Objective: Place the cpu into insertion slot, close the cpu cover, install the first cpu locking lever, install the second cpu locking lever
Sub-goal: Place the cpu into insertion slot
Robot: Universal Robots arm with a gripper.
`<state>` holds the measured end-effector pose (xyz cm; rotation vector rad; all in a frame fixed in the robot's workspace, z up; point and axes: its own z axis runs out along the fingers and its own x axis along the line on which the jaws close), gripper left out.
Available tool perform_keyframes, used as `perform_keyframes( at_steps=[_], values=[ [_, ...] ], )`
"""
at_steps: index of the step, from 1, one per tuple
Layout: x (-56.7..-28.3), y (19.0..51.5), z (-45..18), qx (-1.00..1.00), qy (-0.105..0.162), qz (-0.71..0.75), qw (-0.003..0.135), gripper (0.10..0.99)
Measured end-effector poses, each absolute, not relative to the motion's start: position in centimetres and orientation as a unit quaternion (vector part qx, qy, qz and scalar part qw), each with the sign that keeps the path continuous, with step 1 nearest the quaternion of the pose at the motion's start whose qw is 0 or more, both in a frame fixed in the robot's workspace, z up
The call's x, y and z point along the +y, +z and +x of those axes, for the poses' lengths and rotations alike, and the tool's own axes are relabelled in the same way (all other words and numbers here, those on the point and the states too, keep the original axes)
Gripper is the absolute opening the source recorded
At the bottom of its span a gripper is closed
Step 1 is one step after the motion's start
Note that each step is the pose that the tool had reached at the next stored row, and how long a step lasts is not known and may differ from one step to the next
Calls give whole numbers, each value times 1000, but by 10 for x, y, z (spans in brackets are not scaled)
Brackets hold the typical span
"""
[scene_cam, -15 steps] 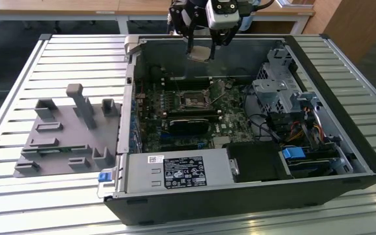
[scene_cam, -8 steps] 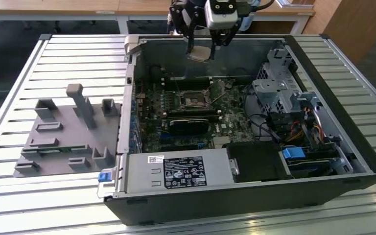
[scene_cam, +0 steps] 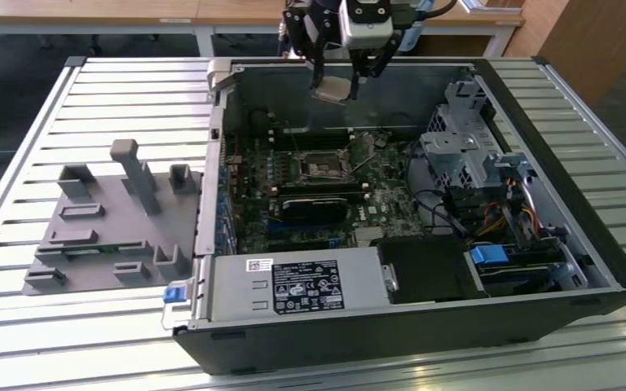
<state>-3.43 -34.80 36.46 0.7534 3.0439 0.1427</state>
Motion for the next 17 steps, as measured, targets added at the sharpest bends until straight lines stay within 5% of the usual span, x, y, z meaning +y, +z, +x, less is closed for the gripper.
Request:
perform_keyframes(
  at_steps=[17],
  values=[
    [-348,364,-34,961,45,273,3,537]
  ],
)
